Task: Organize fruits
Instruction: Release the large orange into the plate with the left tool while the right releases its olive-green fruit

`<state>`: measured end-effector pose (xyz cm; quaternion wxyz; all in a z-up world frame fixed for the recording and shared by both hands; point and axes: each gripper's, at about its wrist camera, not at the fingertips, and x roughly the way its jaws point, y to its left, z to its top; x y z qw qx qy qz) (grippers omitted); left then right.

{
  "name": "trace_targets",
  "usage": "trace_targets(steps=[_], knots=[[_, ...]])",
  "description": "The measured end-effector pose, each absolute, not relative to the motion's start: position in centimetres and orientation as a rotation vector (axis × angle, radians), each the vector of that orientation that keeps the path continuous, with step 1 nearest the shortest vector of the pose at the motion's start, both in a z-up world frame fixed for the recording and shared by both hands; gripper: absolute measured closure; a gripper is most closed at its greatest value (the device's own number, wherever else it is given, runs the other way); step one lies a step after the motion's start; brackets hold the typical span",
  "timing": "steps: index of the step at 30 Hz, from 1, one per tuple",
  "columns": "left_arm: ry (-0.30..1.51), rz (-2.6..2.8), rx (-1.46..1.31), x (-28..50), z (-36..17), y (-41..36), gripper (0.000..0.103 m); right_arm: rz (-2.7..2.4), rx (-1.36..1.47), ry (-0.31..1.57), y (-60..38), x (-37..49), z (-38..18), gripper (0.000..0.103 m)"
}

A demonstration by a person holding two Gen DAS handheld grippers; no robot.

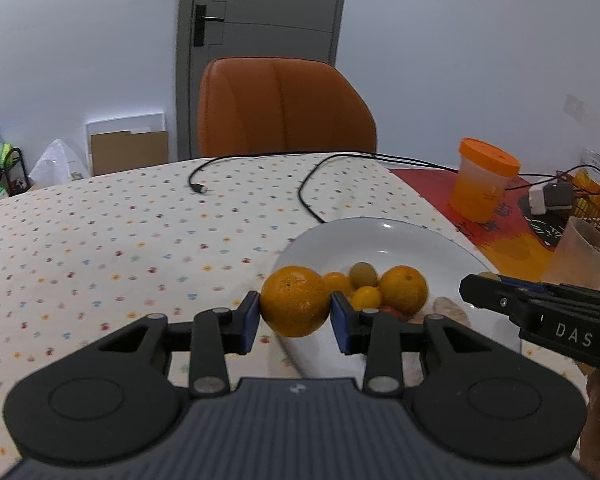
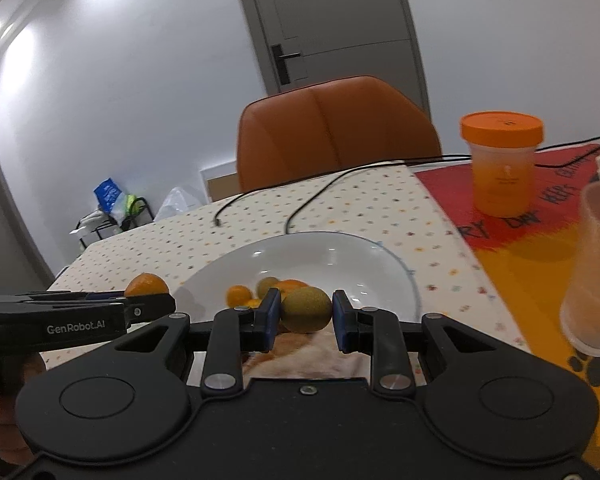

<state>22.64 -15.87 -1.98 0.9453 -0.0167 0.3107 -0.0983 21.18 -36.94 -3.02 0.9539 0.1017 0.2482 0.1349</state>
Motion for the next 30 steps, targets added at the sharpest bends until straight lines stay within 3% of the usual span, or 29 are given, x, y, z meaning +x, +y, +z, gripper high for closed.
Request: trace_targets(steps=[17, 20, 22, 30], knots=[[0.636, -0.168, -0.032, 22.6, -1.9, -15.5, 0.063, 0.201, 0.224, 0.506, -39.2, 21.9, -3.6, 0.076], [0.635, -0.153, -0.038, 22.5, -1.8, -14.9, 0.062, 0.182, 0.236, 0.516, -39.2, 22.1, -3.6, 0.066], [0.634, -0.147, -0.041, 22.4, -1.7, -14.6, 0.062, 0.19, 0.224, 0.507, -38.9, 21.8, -3.6, 0.048], [0.634, -0.139, -0.044, 21.7, -1.7, -14.0, 0.059, 0.218, 0.195, 0.514, -37.7, 20.7, -3.4, 0.045]])
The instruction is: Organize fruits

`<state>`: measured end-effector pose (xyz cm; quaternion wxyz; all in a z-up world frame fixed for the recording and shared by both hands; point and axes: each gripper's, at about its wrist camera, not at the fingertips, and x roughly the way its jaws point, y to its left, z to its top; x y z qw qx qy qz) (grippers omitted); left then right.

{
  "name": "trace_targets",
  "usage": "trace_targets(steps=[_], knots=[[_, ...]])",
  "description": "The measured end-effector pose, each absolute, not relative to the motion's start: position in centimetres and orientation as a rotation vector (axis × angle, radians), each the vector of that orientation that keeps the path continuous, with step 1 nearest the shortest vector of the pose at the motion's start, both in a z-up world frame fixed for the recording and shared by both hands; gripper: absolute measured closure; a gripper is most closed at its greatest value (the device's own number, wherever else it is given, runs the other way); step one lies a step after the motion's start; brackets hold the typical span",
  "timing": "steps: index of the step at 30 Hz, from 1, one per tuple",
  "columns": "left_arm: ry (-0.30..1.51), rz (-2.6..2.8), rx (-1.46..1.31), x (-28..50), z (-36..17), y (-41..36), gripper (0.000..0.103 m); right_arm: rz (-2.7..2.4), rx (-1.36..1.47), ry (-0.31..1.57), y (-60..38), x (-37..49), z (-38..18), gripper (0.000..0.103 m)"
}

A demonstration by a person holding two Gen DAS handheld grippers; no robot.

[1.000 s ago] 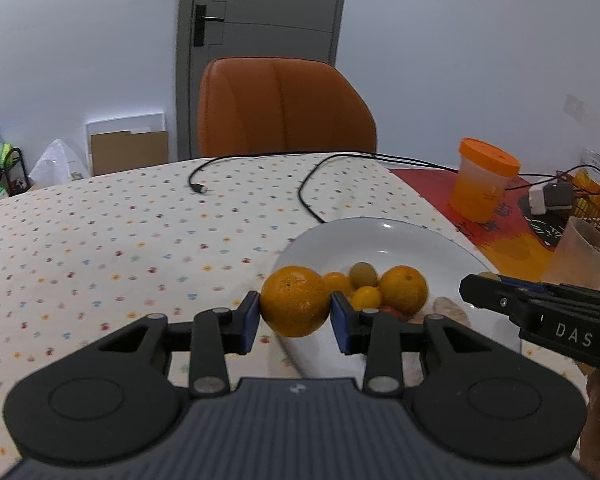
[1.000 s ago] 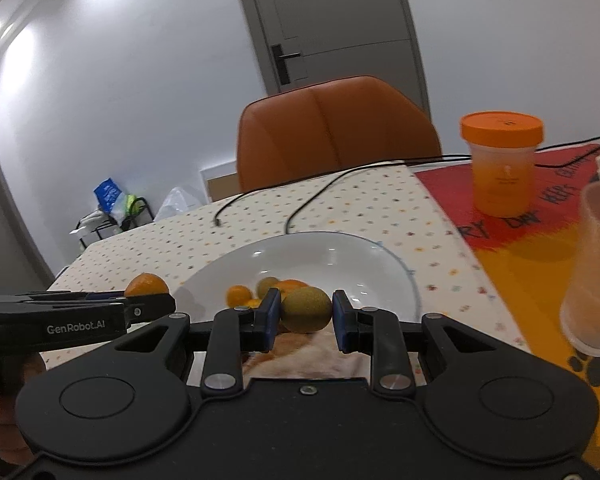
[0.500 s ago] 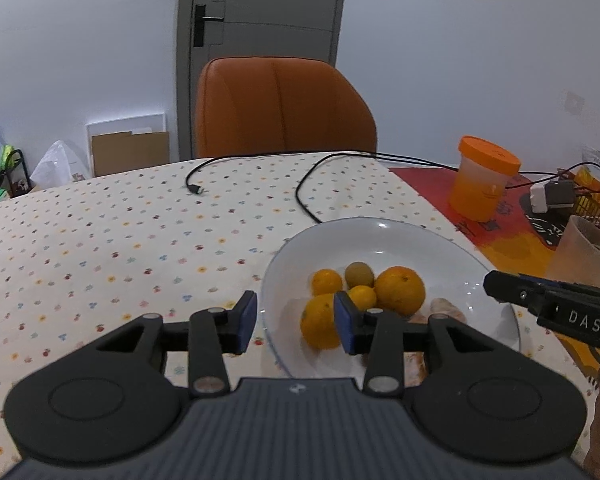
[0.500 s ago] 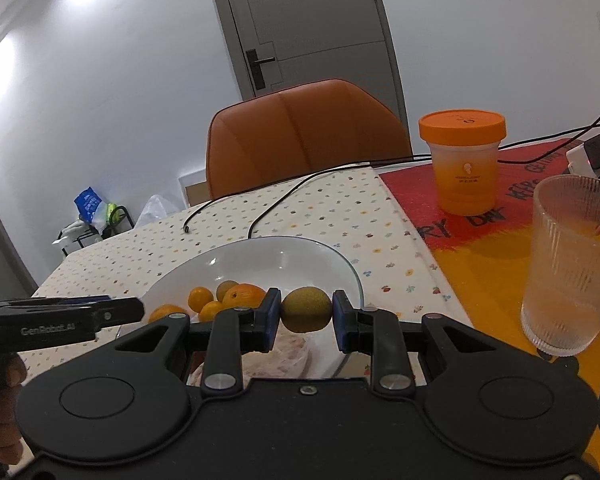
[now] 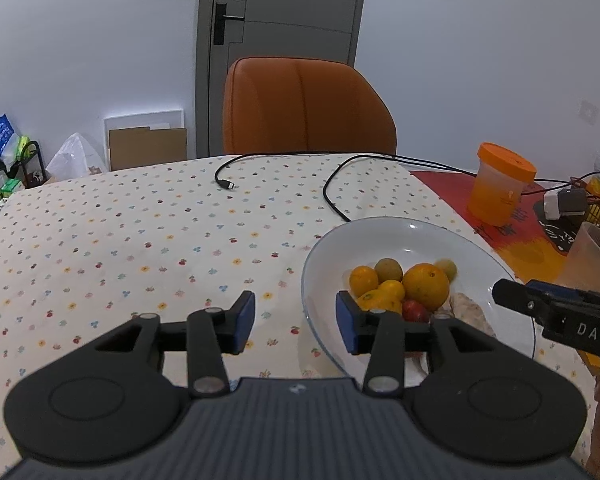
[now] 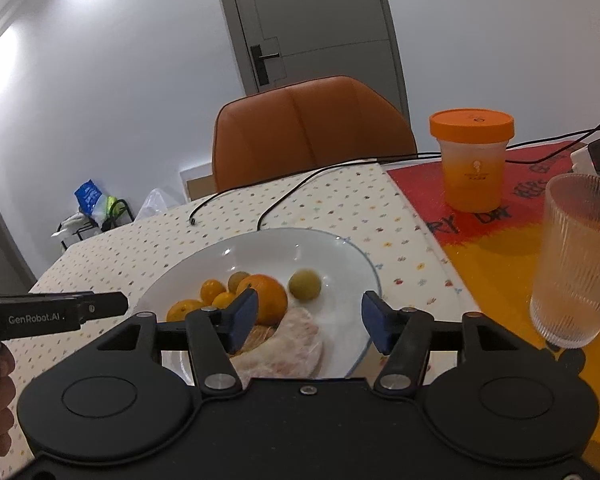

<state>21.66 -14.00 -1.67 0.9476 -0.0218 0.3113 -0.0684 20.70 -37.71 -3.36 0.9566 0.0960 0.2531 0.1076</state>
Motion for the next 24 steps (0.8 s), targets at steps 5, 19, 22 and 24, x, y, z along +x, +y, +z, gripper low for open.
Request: trace_targets(steps=[5, 19, 22, 24], knots=[[0.634, -0.129, -0.054, 20.9, -1.5, -13.3, 0.054, 0.211, 0.187, 0.513, -37.1, 19.9, -3.0, 0.039], [0.619, -0.067, -0.049, 17.5, -0.7, -11.2, 0.017, 0.212, 0.21, 0.495, -36.0, 16.5, -2.5, 0.023], [0.636, -0.062, -0.065, 16.8, -0.8, -10.4, 0.016, 0.224, 0.22, 0.496, -35.6, 15.9, -2.5, 0.016], [0.641, -0.054, -0.067, 16.3, -0.9, -10.0, 0.016, 0.232, 0.225, 0.489, -35.4, 15.3, -2.5, 0.012]])
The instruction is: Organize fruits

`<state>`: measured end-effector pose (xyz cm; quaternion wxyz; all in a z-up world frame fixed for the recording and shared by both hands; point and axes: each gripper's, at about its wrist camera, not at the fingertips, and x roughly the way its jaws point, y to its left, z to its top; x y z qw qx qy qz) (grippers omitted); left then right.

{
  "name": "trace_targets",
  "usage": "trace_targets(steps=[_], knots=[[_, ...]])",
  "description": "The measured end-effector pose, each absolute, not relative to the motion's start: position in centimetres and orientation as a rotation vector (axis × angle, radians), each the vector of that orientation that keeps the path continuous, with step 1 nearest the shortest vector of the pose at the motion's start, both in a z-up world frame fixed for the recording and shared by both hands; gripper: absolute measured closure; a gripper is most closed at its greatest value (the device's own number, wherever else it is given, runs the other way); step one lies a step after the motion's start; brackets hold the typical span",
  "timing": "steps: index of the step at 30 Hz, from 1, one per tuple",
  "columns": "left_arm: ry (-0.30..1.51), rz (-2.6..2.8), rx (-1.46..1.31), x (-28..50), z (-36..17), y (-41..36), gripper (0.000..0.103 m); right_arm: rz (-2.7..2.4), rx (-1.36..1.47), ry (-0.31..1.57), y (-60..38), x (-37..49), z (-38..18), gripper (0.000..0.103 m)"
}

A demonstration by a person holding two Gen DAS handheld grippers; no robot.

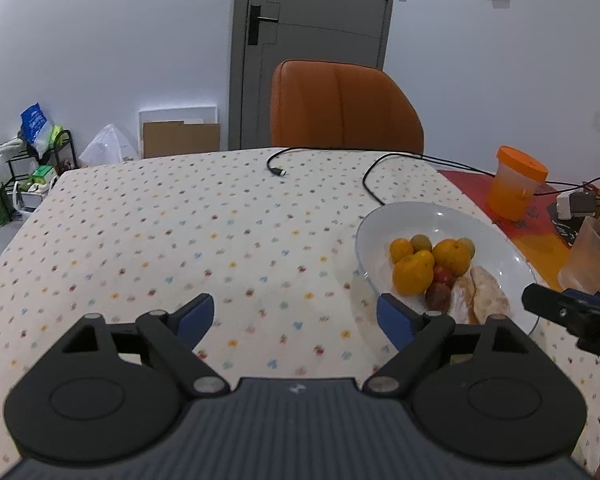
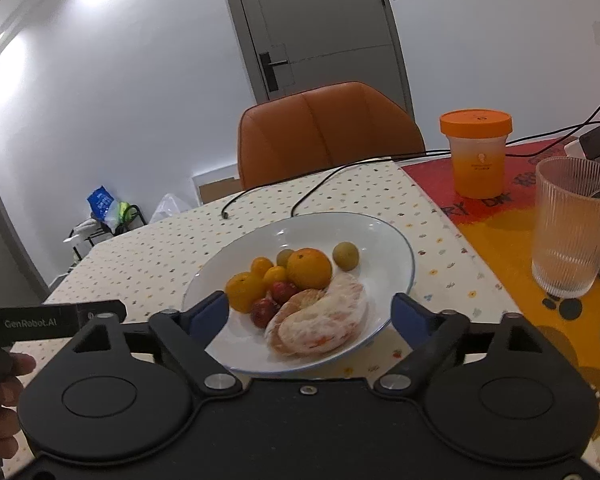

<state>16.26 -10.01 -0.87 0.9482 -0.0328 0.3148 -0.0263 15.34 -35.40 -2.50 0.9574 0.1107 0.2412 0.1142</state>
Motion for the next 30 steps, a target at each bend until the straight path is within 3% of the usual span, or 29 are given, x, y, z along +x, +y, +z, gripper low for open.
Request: trace_targets(steps=[7, 30], knots=[[0.647, -0.042, -0.075, 14.1, -0.5, -8.9, 0.013, 0.261, 0.237, 0.472, -34.6, 13.8, -2.2, 0.0], [0.574, -0.019, -0.056, 7.4, 2.9, -7.2, 0.0, 0.329, 0.191, 0.448, -32.5, 8.3, 0.2, 0.0]])
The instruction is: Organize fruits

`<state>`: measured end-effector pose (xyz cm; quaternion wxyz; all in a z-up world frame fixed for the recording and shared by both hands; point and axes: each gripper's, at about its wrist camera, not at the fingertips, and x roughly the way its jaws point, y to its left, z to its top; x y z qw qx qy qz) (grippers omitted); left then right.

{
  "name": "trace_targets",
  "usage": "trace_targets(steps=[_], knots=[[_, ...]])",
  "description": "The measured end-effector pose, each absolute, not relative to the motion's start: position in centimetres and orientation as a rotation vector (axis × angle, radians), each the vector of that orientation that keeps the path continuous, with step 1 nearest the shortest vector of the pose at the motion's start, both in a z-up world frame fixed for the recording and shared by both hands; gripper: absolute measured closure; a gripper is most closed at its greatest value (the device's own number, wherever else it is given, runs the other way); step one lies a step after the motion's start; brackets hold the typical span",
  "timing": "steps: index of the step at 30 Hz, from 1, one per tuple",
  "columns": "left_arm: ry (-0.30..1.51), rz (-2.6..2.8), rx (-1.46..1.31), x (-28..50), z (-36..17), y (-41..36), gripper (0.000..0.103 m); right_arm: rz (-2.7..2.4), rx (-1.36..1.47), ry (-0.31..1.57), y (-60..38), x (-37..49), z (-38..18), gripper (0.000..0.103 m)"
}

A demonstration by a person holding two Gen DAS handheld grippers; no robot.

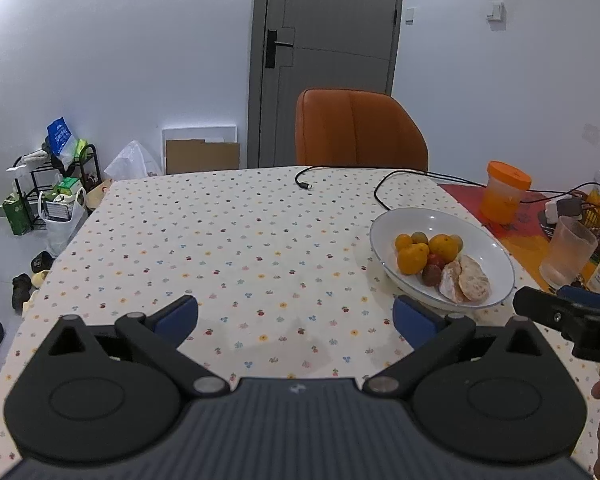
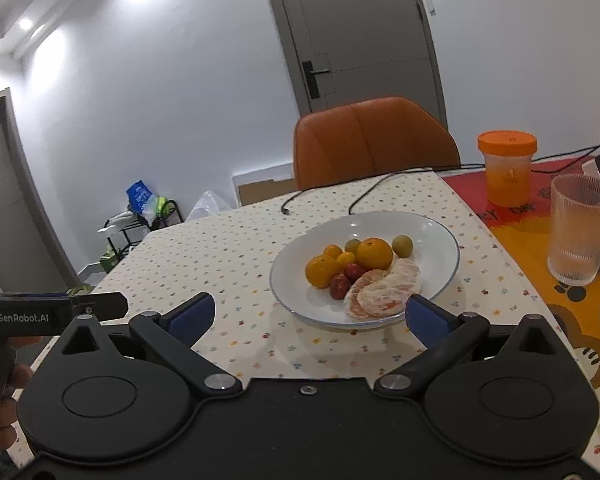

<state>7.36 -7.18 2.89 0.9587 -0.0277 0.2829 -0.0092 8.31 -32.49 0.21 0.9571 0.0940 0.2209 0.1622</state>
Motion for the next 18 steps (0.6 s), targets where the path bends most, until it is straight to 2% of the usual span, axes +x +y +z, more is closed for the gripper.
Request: trace_targets(steps=[18], knots=[[0.51, 0.02, -0.032, 2.4, 4.8, -5.5, 0.0, 0.372, 0.173, 0.435, -32.2, 4.4, 2.0, 0.0]])
